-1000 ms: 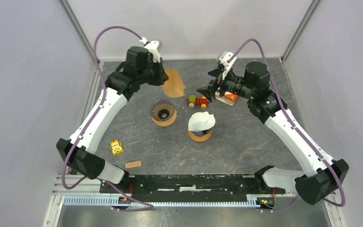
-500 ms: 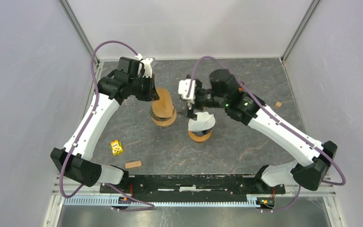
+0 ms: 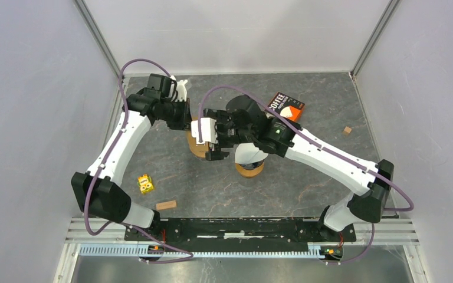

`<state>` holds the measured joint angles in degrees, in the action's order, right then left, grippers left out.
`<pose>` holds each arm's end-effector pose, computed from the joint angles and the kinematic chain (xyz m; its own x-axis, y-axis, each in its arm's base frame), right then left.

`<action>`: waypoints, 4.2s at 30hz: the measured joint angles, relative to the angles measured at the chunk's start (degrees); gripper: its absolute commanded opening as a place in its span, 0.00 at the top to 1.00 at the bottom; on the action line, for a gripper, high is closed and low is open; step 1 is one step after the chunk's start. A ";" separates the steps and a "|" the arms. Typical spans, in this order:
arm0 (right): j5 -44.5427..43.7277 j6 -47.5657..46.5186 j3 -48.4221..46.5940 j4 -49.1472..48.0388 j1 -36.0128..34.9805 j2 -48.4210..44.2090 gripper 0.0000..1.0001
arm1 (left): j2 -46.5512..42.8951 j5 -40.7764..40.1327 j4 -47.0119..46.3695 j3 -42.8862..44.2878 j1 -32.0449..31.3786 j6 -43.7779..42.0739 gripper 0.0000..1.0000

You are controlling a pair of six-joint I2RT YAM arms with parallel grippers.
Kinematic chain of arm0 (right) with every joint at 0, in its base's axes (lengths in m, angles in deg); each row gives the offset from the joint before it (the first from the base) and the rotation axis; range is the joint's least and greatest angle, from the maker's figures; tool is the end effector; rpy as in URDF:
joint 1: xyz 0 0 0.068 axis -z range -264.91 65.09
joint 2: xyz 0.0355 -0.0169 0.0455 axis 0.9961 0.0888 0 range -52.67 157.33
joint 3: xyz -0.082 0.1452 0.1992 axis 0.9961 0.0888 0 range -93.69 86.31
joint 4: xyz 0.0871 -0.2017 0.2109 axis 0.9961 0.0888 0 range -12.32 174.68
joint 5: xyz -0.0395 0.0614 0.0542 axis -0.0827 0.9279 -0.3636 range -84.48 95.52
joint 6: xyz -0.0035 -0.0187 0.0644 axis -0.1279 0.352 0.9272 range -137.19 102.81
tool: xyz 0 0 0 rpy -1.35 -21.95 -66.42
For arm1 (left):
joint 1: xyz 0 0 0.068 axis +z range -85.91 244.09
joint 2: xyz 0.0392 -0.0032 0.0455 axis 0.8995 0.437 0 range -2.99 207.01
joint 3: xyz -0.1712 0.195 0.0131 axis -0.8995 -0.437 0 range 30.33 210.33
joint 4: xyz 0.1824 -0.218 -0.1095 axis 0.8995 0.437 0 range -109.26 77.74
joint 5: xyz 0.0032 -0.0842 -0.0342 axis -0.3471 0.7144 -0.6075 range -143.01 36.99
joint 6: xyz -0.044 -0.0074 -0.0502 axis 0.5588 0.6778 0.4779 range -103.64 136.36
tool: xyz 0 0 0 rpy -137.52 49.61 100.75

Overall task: Place the coffee filter in the dripper
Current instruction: Place the coffee filter in the coffee dripper.

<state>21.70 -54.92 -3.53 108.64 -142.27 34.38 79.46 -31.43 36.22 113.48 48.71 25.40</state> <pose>0.2058 0.3491 0.3786 0.3747 -0.5048 -0.7777 -0.9002 0.0027 -0.4355 0.3307 -0.1114 0.3242 -0.8489 0.0820 -0.5222 0.3217 0.8640 -0.3873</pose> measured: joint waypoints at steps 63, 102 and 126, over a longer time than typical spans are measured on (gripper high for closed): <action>-5.70 -1.22 -4.04 5.62 -4.72 13.92 0.03 | -3.26 -9.03 -6.27 -9.75 0.59 -8.11 0.24; -12.66 -6.64 -4.85 6.38 -2.40 20.11 0.02 | -2.21 -7.91 -12.52 -14.21 0.59 -8.07 0.22; -13.86 -8.22 -4.52 6.38 -1.79 23.19 0.02 | -0.42 -8.00 -15.58 -18.58 0.59 -8.22 0.23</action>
<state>7.85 -63.14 -8.06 115.03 -144.06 57.57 79.05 -39.43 20.64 94.91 49.30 17.18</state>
